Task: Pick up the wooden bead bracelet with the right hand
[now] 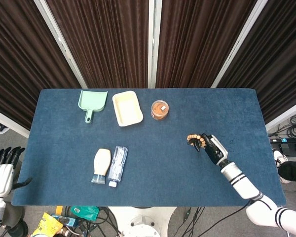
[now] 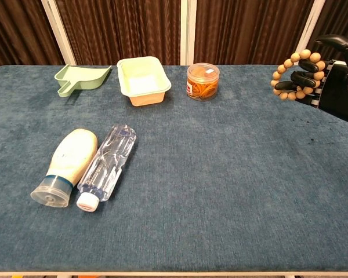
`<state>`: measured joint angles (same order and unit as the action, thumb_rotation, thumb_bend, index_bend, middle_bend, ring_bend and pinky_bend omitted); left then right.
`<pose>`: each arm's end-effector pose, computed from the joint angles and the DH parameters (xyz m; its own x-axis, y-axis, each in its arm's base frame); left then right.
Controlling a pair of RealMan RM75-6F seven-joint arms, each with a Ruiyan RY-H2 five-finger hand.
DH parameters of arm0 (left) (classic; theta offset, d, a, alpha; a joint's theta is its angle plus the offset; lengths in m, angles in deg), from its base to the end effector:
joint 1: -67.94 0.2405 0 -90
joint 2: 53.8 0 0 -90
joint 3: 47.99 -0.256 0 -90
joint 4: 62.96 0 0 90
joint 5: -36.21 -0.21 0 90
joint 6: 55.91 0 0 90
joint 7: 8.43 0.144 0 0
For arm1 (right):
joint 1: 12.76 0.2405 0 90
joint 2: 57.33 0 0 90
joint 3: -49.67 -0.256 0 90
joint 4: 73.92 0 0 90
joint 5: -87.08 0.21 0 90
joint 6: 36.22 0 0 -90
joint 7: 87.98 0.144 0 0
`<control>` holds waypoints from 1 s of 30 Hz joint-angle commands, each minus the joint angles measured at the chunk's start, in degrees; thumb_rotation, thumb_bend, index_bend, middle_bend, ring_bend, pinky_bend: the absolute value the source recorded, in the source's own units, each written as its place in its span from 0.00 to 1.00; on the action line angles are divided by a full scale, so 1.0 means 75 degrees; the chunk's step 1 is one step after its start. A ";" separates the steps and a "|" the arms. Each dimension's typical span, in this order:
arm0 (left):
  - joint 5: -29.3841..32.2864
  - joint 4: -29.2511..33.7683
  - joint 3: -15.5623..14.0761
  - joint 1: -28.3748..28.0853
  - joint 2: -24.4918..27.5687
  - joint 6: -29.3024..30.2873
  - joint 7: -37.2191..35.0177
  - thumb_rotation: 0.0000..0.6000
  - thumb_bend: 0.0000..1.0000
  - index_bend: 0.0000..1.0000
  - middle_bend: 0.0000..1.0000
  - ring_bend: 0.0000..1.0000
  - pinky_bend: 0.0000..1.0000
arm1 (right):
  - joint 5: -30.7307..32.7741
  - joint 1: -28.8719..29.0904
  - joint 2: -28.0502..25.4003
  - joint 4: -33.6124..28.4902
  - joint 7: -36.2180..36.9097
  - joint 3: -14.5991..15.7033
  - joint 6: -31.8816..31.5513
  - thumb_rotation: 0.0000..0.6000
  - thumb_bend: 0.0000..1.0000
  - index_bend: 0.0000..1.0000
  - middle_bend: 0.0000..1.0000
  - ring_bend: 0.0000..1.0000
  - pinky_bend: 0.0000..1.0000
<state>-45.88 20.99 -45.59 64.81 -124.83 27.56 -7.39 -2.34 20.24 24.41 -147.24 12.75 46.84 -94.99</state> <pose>-0.3449 0.1700 0.1327 0.4269 0.0504 0.9029 0.8982 0.0916 -0.4298 -0.2390 -0.3179 0.0260 -0.8647 -0.4272 0.2641 -0.4075 0.2892 -0.8662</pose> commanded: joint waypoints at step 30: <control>0.0088 -0.0073 0.0048 -0.0073 -0.0077 -0.0107 -0.0017 1.00 0.03 0.14 0.12 0.04 0.06 | 0.0431 0.0048 -0.0059 -0.0225 -0.0611 -0.0143 0.0310 0.43 0.52 0.74 0.76 0.41 0.00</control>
<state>-45.22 20.44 -45.23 64.26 -125.41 26.77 -7.53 0.88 20.60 23.97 -148.91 8.16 45.78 -92.67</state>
